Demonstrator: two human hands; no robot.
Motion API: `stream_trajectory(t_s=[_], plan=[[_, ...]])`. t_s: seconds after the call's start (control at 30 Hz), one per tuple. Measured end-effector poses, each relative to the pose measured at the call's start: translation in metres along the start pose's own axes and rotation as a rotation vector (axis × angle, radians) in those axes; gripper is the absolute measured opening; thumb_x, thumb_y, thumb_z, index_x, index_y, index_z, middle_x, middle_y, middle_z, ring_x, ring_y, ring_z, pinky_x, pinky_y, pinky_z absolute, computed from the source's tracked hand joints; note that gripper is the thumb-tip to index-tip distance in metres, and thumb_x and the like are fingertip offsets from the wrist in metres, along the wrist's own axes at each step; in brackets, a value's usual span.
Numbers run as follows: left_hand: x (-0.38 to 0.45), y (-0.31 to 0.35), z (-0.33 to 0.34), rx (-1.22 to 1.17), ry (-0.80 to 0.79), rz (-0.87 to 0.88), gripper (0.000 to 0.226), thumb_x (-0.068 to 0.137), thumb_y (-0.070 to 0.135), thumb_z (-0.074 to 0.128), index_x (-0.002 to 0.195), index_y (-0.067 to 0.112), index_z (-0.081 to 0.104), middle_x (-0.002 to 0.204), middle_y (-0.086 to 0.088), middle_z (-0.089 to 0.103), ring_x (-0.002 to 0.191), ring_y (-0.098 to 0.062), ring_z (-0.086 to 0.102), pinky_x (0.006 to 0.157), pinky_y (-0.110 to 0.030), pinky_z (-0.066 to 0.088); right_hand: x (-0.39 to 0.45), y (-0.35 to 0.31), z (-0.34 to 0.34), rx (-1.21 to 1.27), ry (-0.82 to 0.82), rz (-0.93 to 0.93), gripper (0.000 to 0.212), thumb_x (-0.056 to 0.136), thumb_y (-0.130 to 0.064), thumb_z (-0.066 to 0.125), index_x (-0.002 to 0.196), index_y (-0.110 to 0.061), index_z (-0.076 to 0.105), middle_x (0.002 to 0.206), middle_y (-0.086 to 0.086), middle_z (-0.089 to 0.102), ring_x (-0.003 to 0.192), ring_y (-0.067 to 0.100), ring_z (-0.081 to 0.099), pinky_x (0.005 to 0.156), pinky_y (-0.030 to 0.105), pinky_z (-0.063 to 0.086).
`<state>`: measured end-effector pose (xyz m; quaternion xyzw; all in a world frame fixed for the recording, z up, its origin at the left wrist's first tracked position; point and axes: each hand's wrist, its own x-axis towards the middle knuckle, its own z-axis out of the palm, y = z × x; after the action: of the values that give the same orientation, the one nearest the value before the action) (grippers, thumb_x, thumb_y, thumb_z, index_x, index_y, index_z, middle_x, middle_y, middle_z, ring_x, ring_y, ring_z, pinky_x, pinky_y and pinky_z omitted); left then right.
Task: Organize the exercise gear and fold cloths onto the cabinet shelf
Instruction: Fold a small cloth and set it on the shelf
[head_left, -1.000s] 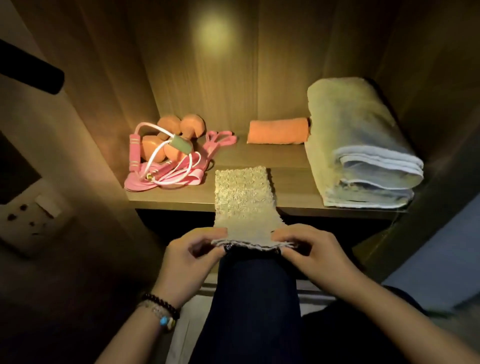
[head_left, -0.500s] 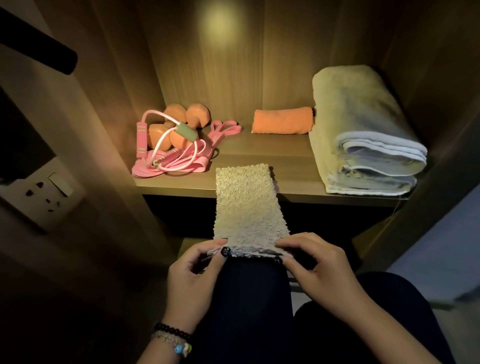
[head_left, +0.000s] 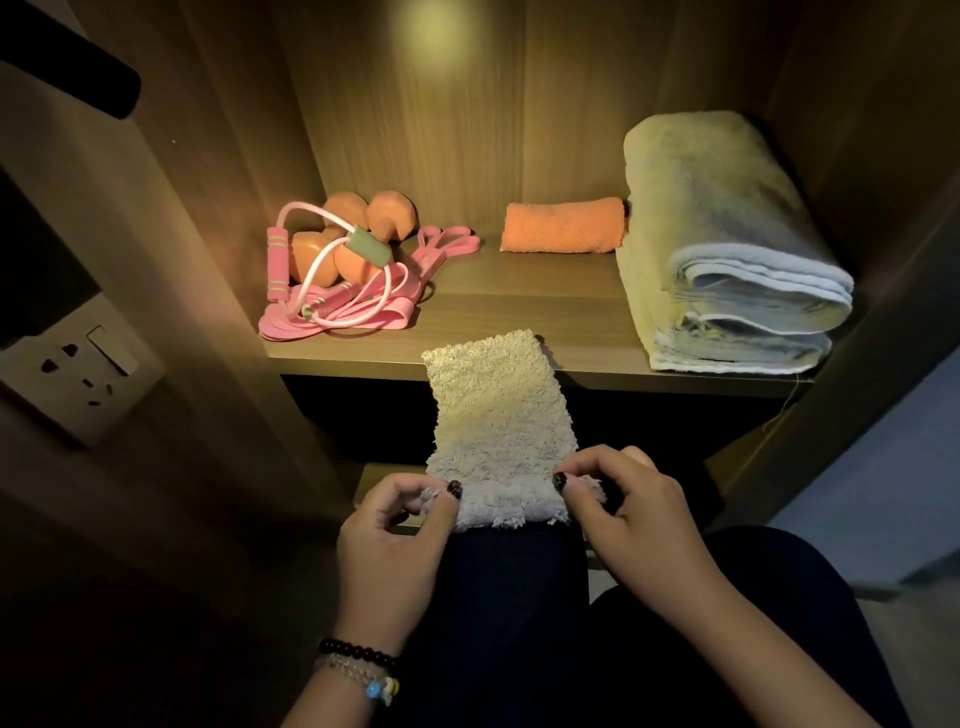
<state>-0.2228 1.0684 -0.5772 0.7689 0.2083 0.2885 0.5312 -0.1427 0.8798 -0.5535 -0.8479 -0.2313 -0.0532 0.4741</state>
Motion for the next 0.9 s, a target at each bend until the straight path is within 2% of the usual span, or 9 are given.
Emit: stream_trajectory(t_s=[0.1,0.23,0.33,0.4,0.47,0.53,0.63,0.8,0.9], plan=[[-0.001,0.001,0.000,0.038,0.004,0.004,0.027,0.076,0.011,0.075,0.077,0.037,0.068,0.076,0.005,0.064,0.068,-0.003,0.058,0.061,-0.010,0.045,-0.001,-0.004,0.012,-0.095,0.087,-0.035,0.019,0.080,-0.009,0.070,0.082,-0.027,0.064,0.076,-0.011,0.054,0.061,0.004,0.051,0.062,0.012,0.038],[0.001,0.010,-0.003,0.244,0.025,0.283,0.032,0.072,0.003,0.072,0.080,0.034,0.069,0.087,0.018,0.055,0.087,-0.009,0.055,0.077,-0.015,0.043,-0.004,-0.004,0.018,-0.277,0.168,-0.367,0.016,0.076,0.002,0.070,0.084,-0.011,0.068,0.090,0.000,0.058,0.085,0.018,0.053,0.074,0.031,0.043],[-0.001,0.012,-0.005,0.326,-0.044,0.487,0.023,0.080,0.008,0.062,0.085,0.024,0.077,0.092,0.015,0.063,0.095,-0.009,0.057,0.083,-0.036,0.049,-0.006,0.001,0.016,-0.396,0.089,-0.569,0.017,0.077,0.001,0.067,0.091,-0.009,0.071,0.094,0.002,0.064,0.093,0.020,0.056,0.078,0.035,0.041],[-0.002,0.010,-0.006,0.313,-0.081,0.518,0.026,0.082,0.015,0.053,0.090,0.023,0.077,0.093,0.016,0.065,0.094,-0.007,0.058,0.080,-0.044,0.050,-0.007,0.004,0.013,-0.374,0.044,-0.571,0.020,0.079,-0.003,0.063,0.096,-0.009,0.072,0.097,0.000,0.066,0.098,0.019,0.058,0.084,0.035,0.041],[-0.004,0.007,-0.009,0.250,-0.118,0.489,0.029,0.082,0.018,0.051,0.095,0.023,0.077,0.097,0.016,0.066,0.098,-0.006,0.060,0.081,-0.044,0.051,-0.008,0.006,0.008,-0.316,-0.006,-0.534,0.026,0.079,-0.006,0.061,0.102,-0.009,0.072,0.101,0.000,0.066,0.102,0.019,0.059,0.086,0.036,0.042],[-0.006,0.006,-0.011,0.177,-0.174,0.420,0.029,0.081,0.023,0.054,0.101,0.023,0.075,0.103,0.014,0.066,0.104,-0.010,0.060,0.084,-0.041,0.053,-0.007,0.007,0.004,-0.280,-0.081,-0.496,0.029,0.080,-0.009,0.063,0.108,-0.011,0.070,0.105,-0.001,0.063,0.105,0.017,0.058,0.086,0.037,0.043],[-0.006,0.009,-0.009,0.155,-0.220,0.356,0.026,0.082,0.027,0.058,0.105,0.026,0.071,0.105,0.013,0.063,0.107,-0.016,0.058,0.087,-0.027,0.050,-0.002,0.005,0.002,-0.243,-0.165,-0.411,0.027,0.086,-0.020,0.057,0.112,-0.015,0.065,0.109,-0.004,0.057,0.109,0.012,0.053,0.090,0.036,0.044],[-0.005,0.011,-0.008,0.195,-0.161,0.327,0.021,0.086,0.030,0.055,0.101,0.026,0.069,0.100,0.013,0.064,0.100,-0.011,0.058,0.087,-0.022,0.045,0.003,0.002,0.002,-0.232,-0.160,-0.349,0.018,0.092,-0.019,0.054,0.107,-0.016,0.063,0.104,-0.006,0.055,0.103,0.013,0.051,0.089,0.038,0.044],[-0.007,0.011,-0.009,0.113,-0.107,0.288,0.007,0.089,0.029,0.068,0.094,0.028,0.071,0.093,0.015,0.068,0.094,-0.006,0.062,0.083,-0.018,0.047,0.000,-0.001,-0.001,-0.159,-0.151,-0.337,0.017,0.095,-0.025,0.052,0.104,-0.018,0.065,0.097,-0.009,0.057,0.098,0.012,0.050,0.085,0.035,0.044]])
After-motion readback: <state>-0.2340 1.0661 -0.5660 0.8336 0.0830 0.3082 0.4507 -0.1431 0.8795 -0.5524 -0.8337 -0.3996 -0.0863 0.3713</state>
